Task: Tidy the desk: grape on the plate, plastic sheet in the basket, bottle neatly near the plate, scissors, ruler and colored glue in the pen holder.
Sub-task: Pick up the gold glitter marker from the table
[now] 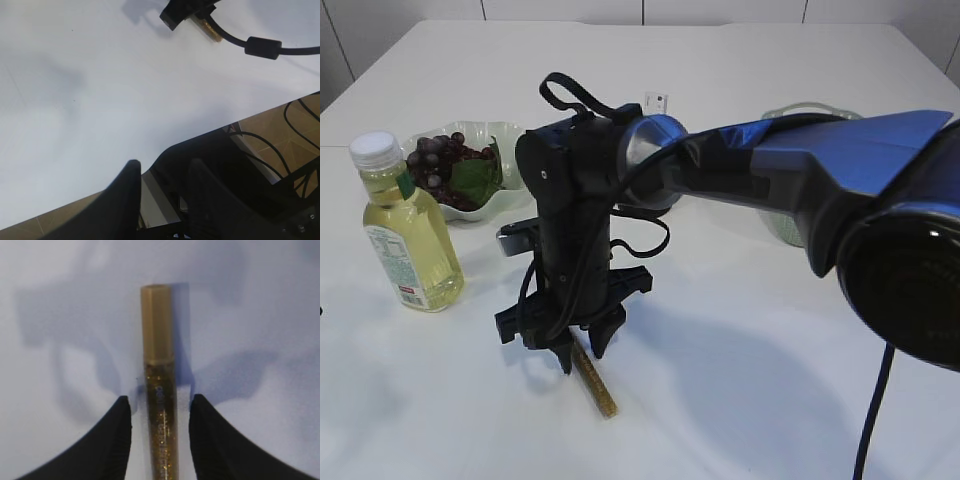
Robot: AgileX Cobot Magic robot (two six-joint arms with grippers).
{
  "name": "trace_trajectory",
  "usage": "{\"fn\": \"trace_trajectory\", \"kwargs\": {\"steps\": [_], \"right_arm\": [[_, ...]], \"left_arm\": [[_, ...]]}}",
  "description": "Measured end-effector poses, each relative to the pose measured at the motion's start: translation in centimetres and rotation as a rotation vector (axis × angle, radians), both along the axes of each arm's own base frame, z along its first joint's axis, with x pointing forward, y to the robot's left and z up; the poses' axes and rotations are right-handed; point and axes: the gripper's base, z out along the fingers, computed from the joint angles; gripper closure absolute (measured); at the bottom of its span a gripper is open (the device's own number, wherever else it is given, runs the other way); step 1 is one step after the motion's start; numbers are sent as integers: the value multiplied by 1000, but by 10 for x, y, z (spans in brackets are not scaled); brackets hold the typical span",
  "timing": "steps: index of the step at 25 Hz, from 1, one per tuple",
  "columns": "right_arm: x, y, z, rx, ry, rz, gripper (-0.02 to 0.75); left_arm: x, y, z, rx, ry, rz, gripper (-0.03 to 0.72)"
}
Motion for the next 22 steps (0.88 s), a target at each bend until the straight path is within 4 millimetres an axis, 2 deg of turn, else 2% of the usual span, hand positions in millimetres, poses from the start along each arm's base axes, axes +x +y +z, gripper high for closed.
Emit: {"fn": "trace_trajectory", "kwargs": {"steps": [18,22], "right_arm": [[0,0,-5,-12,4,0,428],[0,0,-5,-12,4,1,494]], "left_arm": [[0,0,0,0,0,0,451],[0,0,0,0,0,0,451]]}}
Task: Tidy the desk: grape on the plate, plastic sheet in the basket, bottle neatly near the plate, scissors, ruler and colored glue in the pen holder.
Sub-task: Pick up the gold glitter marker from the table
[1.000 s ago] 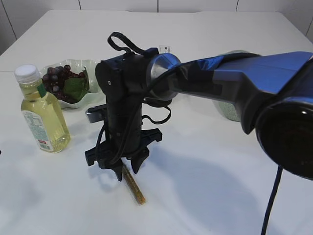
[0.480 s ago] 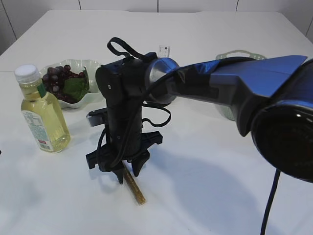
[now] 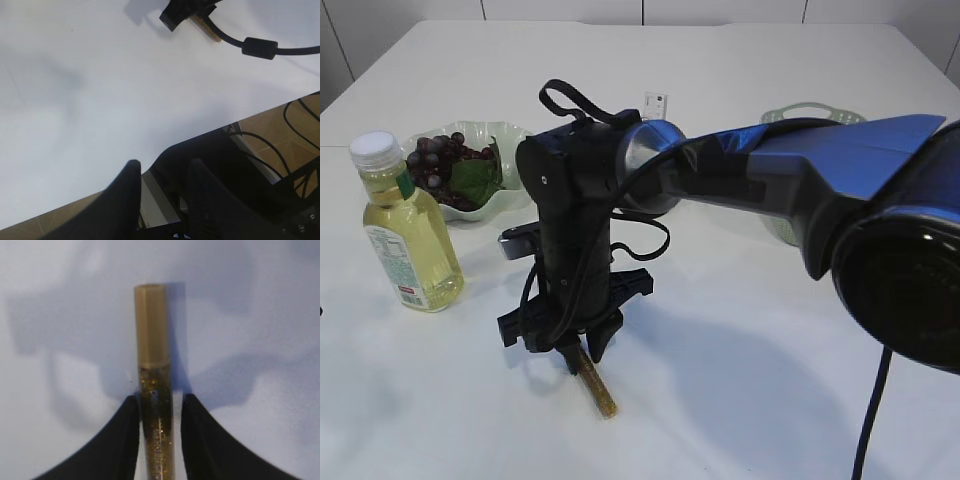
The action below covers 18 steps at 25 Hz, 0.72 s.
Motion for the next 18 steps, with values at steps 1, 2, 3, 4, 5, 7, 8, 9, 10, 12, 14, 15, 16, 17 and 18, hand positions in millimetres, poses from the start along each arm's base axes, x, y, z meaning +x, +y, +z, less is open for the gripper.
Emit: {"fn": "trace_trajectory", "kwargs": {"steps": [1,2,3,4,5,7,8,9,10,12,14,15,16,17,18], "right_arm": [[0,0,0,0,0,0,512],[0,0,0,-1,-1,0,526],[0,0,0,-2,-2,1,535],[0,0,0,-2,-2,1,544],[0,0,0,-2,-2,1,554],[0,0,0,-2,-2,1,577],[0,0,0,-2,-2,1,589],[0,0,0,-2,-2,3,599],[0,0,0,-2,-2,7,605],[0,0,0,-3,-4,12,611],[0,0,0,-3,-4,12,614],[0,0,0,-3,-4,12,615],[0,0,0,-3,-4,12,615],[0,0,0,-3,-4,12,615],[0,0,0,-3,-4,12,615]], "left_arm": [[0,0,0,0,0,0,451],[0,0,0,0,0,0,451],[0,0,0,0,0,0,451],[0,0,0,0,0,0,452],[0,0,0,0,0,0,451],[0,0,0,0,0,0,451],[0,0,0,-2,1,0,451],[0,0,0,-2,1,0,451],[0,0,0,-3,2,0,451],[0,0,0,-3,2,0,451],[0,0,0,-3,2,0,451],[0,0,0,-3,2,0,452],[0,0,0,-3,2,0,451],[0,0,0,-3,2,0,452],[0,0,0,-3,2,0,452]]}}
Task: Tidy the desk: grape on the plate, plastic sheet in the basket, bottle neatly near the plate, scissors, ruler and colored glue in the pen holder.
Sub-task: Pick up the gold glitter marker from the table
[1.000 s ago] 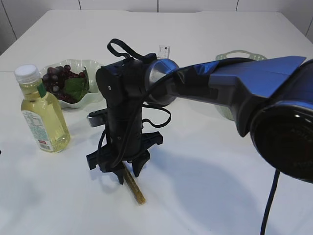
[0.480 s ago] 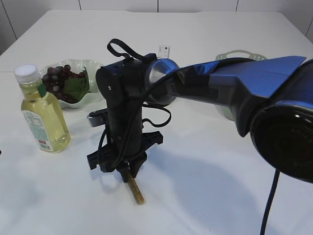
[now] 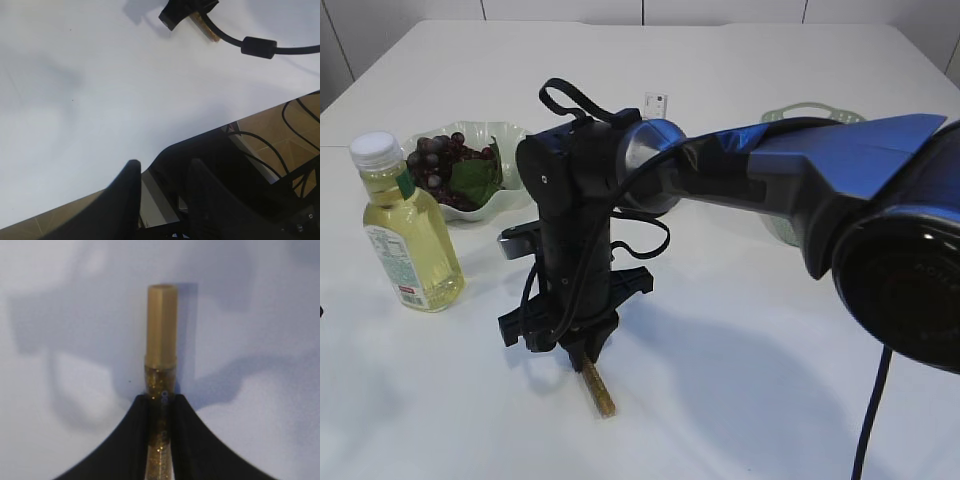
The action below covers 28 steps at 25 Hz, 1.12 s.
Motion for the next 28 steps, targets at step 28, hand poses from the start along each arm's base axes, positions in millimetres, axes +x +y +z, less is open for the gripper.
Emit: {"fn": "trace_trajectory", "kwargs": {"steps": [28], "right_arm": [[-1,-7,67,-12,-203,114,617]], "left_arm": [[0,0,0,0,0,0,452]]}}
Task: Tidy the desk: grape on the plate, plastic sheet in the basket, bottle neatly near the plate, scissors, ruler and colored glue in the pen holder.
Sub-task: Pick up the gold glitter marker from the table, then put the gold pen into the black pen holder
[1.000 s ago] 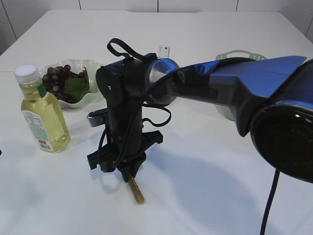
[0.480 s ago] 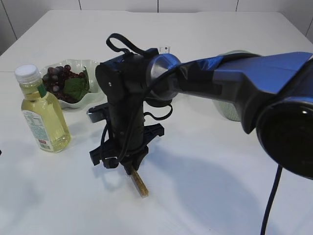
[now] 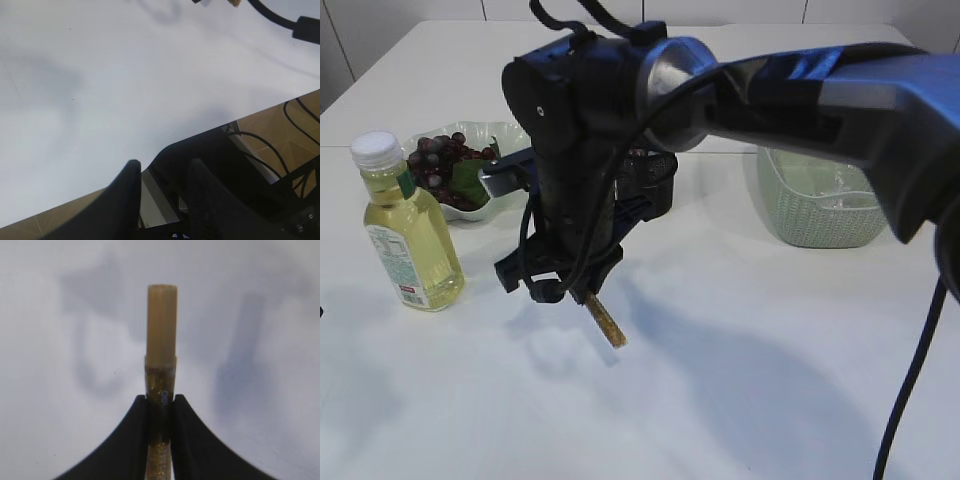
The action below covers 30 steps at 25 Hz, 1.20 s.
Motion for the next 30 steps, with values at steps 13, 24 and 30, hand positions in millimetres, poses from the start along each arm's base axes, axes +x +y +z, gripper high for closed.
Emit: {"fn": "trace_trajectory", "kwargs": {"steps": [13,24,30], "right_arm": [[-43,-38,27,125,-301,153,617],[-55,-76,53,264,-640,277,618],[-21,-98,72,407,-848,216,618]], "left_arm": [[0,0,0,0,0,0,452],[4,-2,2,-25,-50,9,452],[5,-2,2,-26,-51,10,452]]}}
